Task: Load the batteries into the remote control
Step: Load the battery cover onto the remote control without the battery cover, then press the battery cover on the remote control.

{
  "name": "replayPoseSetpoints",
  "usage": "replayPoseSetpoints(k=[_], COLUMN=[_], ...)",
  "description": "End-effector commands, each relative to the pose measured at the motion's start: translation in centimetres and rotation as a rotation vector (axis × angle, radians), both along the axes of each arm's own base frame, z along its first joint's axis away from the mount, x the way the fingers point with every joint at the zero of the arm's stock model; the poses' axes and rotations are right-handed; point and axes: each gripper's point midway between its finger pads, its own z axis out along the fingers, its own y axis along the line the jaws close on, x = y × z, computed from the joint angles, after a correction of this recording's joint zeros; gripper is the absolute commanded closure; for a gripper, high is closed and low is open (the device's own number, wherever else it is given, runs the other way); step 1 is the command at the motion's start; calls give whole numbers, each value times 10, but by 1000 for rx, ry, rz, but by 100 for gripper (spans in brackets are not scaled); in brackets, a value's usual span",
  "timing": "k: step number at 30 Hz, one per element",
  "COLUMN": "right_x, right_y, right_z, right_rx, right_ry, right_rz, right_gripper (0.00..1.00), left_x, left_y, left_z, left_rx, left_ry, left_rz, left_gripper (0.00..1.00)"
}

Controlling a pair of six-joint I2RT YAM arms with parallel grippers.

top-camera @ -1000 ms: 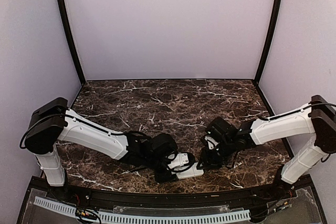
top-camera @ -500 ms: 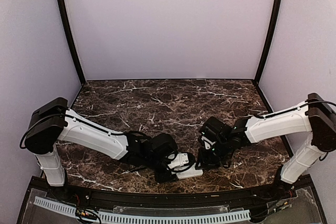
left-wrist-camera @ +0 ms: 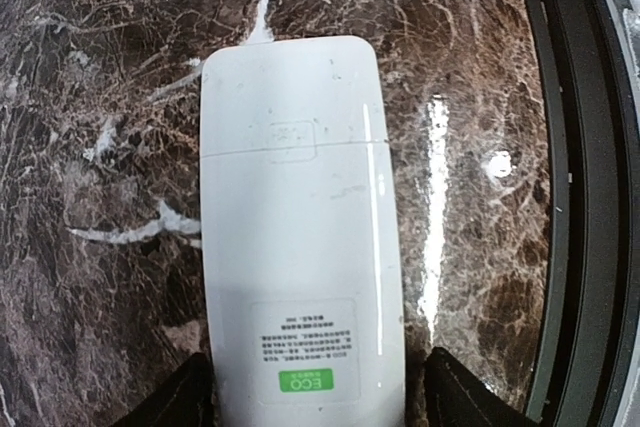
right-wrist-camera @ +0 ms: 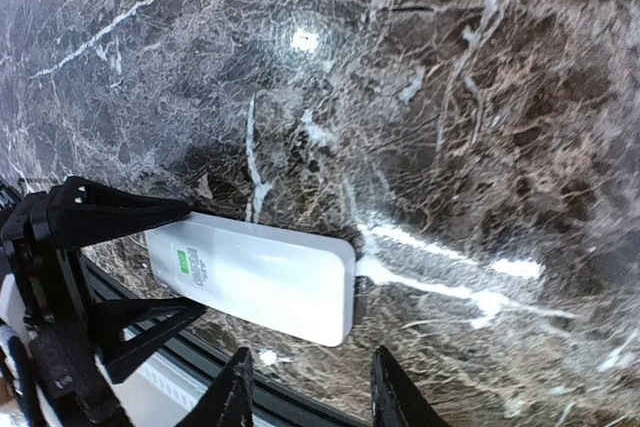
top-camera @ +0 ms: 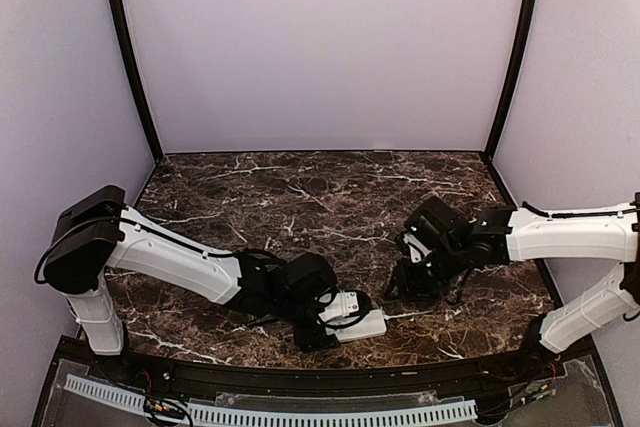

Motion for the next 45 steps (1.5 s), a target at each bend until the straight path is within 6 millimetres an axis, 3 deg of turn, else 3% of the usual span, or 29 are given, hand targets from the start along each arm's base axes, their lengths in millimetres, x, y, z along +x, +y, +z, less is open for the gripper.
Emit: replayPoseSetpoints(k=[1, 2, 3, 5, 7, 9, 10, 11, 12, 15, 22, 30, 32, 40, 42, 45], right_x=[1, 0, -1, -1, -1, -1, 0, 0, 0, -4, -15, -25, -30, -41, -41, -40], right_y=[-31, -33, -34, -32, -30, -29, -29, -27, -25, -18, -13, -9, -1, 70, 72, 59], right_z=[-15, -18, -22, -27, -32, -38, -40, -42, -43, -51, -70, -74, -77, -73, -72, -71], right_rx=[-84, -96, -106, -109, -118, -142, -151, -159, -162, -171, -201, -217, -217, -139, -135, -177], right_ry=[5, 11, 19, 29, 42, 49, 48, 48, 47, 59, 105, 123, 132, 120, 120, 106], right_rz=[-55, -58, -58, -49, -39, -38, -36, -35, -33, -19, -4, -5, 7, 118, 121, 109], right_gripper=[80, 88, 96, 100, 100, 100, 100, 100, 100, 100, 100, 100, 100, 100, 100, 100], left_x=[-12, -14, -17, -18, -12, -9, -8, -11, -11, -12, -12, -16, -18, -28, -30, -31], left_y=[7, 7, 11, 22, 38, 57, 61, 71, 72, 75, 65, 65, 62, 26, 21, 24], left_z=[41, 58, 60, 73, 58, 32, 25, 8, 4, -15, -17, -21, -20, -7, -5, 0], left_rx=[-84, -127, -137, -179, -139, -41, -8, 65, 87, 135, 103, 99, 88, -1, -19, -42], left_ry=[31, 34, 46, 45, 40, 52, 65, 85, 97, 112, 109, 130, 137, 178, 185, 182], left_rz=[-10, -1, 2, 43, 125, 207, 240, 252, 268, 278, 249, 234, 220, 146, 136, 133], left_gripper=[27, 24, 23, 20, 24, 48, 65, 73, 83, 94, 96, 98, 99, 100, 100, 100])
